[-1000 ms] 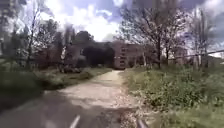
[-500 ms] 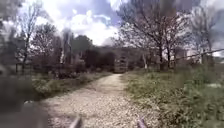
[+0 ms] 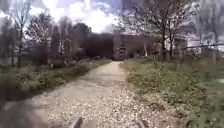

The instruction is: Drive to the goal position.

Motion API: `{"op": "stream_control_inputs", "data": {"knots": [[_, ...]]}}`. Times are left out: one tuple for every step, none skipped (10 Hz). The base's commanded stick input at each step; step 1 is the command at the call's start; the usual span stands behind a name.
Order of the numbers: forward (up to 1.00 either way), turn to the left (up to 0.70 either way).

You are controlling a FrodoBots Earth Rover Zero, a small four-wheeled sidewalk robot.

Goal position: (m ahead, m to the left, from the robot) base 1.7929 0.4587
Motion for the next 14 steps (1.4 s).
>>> {"op": "stream_control_inputs", "data": {"knots": [[1.00,-0.20],[1.00,-0.17],[1.00,-0.14],[1.00,-0.11],[1.00,-0.08],[1.00,-0.05],[1.00,-0.02],[1.00,0.00],[1.00,0.00],[1.00,0.00],[1.00,0.00],[1.00,0.00],[1.00,0.00],[1.00,0.09]]}}
